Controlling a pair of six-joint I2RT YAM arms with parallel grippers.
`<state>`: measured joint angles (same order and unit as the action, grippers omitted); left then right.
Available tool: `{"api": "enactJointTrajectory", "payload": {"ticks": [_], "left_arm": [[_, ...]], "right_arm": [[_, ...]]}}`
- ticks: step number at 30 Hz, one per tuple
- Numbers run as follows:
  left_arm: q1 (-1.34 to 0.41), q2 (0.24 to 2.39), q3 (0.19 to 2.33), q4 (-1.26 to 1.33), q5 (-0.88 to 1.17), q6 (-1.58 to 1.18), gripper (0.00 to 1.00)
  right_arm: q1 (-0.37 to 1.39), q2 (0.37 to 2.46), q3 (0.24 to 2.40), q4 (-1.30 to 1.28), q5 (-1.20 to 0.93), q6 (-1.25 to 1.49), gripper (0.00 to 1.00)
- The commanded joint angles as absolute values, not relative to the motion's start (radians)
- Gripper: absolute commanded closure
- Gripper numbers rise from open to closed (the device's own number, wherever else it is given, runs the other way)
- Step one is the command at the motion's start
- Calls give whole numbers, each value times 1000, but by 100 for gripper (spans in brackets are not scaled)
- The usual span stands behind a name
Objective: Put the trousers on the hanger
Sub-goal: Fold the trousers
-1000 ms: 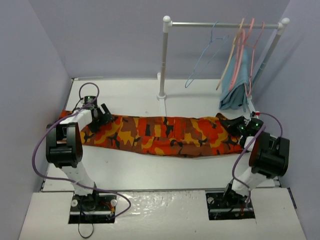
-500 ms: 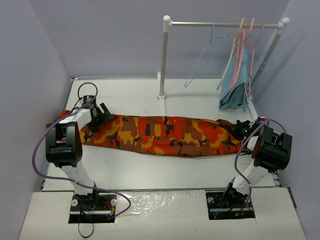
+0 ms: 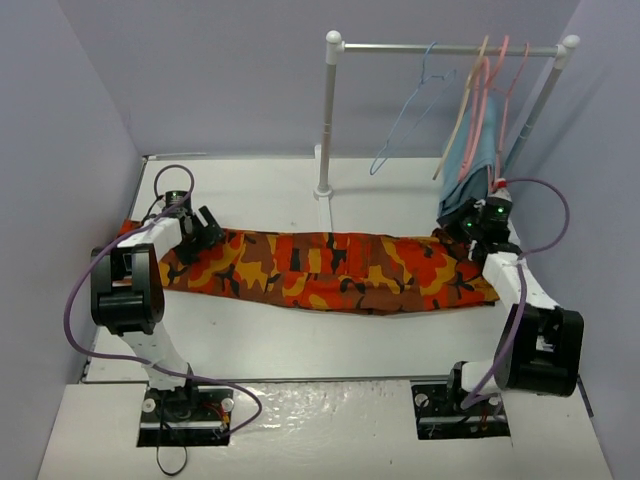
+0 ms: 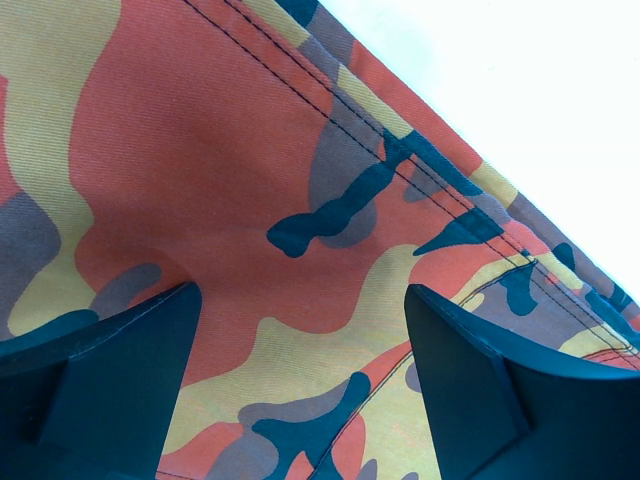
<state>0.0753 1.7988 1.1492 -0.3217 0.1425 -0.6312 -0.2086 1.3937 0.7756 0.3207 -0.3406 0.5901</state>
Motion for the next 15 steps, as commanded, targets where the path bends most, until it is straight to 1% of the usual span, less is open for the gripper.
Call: {"api": "enactJointTrajectory", "payload": {"ticks": [1, 2, 5, 8, 12, 13, 15], "left_arm": [[98, 1767, 1154, -397, 58, -590, 19], [98, 1765, 1152, -398, 57, -588, 19], [98, 1759, 1153, -403, 50, -584, 19], [98, 1753, 1157, -409, 45, -578, 19], [101, 1761, 1164, -420, 38, -572, 19], [101, 1764, 1166, -422, 36, -572, 19], [101, 1768, 1164, -425, 29, -572, 19]], "right_arm": [[-15, 1295, 740, 89, -233, 597, 97], [34, 1283, 721, 74, -224, 616, 95], [161, 1255, 662, 50, -179, 682, 86], [222, 1259, 599, 19, -148, 740, 77], [195, 1282, 535, -39, -108, 778, 62], [162, 1300, 526, -52, -111, 770, 58], [64, 1333, 517, -68, -116, 744, 54]]}}
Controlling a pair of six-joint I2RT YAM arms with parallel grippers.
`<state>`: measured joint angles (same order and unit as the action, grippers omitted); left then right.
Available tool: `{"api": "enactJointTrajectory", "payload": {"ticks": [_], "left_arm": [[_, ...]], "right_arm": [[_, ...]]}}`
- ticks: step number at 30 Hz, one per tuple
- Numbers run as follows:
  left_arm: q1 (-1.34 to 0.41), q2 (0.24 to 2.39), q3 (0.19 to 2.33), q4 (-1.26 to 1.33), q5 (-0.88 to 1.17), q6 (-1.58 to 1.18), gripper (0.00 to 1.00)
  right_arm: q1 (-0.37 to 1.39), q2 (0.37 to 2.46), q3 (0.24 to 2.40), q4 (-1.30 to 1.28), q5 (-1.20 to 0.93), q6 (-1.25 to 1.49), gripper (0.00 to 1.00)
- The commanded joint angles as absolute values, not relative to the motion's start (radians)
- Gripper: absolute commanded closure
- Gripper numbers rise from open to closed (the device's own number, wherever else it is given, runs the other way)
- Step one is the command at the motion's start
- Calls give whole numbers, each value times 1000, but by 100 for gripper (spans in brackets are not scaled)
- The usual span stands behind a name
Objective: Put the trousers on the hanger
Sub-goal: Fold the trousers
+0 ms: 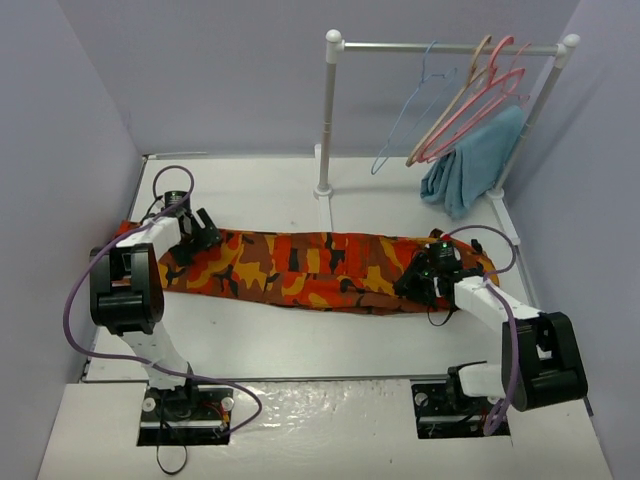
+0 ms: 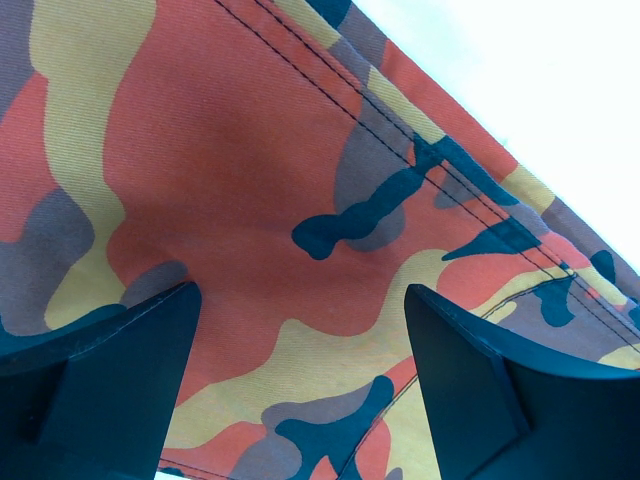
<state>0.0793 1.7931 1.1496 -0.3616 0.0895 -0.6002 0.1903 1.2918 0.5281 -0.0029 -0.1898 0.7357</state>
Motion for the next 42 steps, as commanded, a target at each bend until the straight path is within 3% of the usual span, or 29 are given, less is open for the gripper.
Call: {"api": "enactJointTrajectory", "payload": {"ticks": [1, 9, 20, 26, 33, 37, 42], "left_arm": [[100, 1771, 1162, -426, 28, -572, 19], [92, 1757, 1138, -430, 53, -577, 19], [59, 1689, 1070, -440, 120, -611, 19], [38, 1657, 1084, -470, 111, -596, 19], [130, 1581, 1197, -518, -20, -497, 18], [181, 1580, 1200, -480, 7, -482, 18], [207, 1613, 1186, -439, 39, -433, 18]], "right_arm": [[10, 1346, 517, -70, -114, 723, 53], [-264, 1500, 644, -86, -46, 611, 49], [-343, 1496, 750, -65, 131, 654, 49], [-362, 1472, 791, -54, 92, 616, 48], [-172, 1260, 752, -65, -64, 519, 45], [-45, 1266, 715, -69, -166, 517, 43], [151, 1350, 698, -13, -148, 557, 42]]}}
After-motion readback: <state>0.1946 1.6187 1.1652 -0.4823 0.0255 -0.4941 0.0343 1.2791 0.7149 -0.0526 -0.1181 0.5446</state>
